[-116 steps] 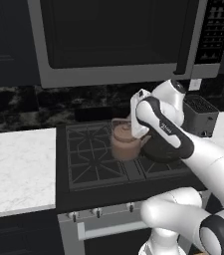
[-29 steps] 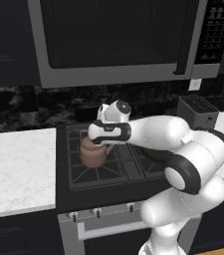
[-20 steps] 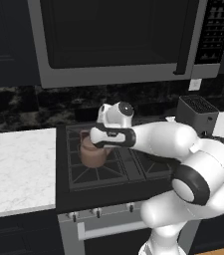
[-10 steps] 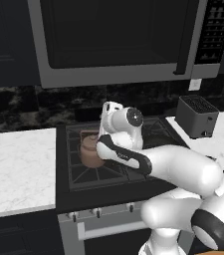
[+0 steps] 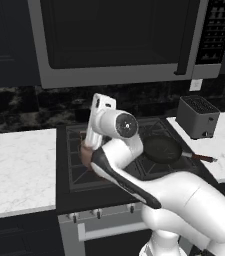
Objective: Pick the kettle from the counter and place it on a stove burner. Then turn the burner on.
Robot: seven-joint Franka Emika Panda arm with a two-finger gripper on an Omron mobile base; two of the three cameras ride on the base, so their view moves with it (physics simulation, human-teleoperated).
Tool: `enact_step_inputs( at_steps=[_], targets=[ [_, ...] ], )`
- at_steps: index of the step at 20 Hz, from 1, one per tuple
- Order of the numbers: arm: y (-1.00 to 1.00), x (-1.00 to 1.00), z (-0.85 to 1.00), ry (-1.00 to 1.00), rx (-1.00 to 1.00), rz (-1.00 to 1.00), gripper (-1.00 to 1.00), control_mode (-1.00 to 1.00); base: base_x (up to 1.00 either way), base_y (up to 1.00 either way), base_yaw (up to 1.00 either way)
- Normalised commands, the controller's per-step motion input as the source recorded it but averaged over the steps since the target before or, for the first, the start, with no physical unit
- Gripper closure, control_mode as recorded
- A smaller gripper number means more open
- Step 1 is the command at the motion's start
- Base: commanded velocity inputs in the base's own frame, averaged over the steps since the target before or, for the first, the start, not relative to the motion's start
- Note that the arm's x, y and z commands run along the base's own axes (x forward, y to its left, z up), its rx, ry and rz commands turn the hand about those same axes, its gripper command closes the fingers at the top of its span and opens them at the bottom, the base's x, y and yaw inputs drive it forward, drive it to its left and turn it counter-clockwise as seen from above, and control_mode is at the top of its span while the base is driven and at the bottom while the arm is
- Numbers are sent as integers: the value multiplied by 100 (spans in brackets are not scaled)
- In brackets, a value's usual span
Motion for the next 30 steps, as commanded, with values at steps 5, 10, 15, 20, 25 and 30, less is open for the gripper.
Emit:
enact_step_inputs(
  at_steps=[5, 10, 15, 20, 25, 30],
  targets=[
    [98, -100, -2, -2, -48, 17, -100, -100, 0, 0, 0],
    [100, -100, -80, 0, -71, 28, -100, -100, 0, 0, 0],
    [78, -100, -99, 0, -82, 29, -100, -100, 0, 0, 0],
    [-10, -65, -89, -7, -89, 13, -100, -100, 0, 0, 0],
    [-68, -30, -95, -4, -87, 2, -100, -100, 0, 0, 0],
    [-100, 13, -76, -11, -71, 0, -100, -100, 0, 0, 0]
  ],
)
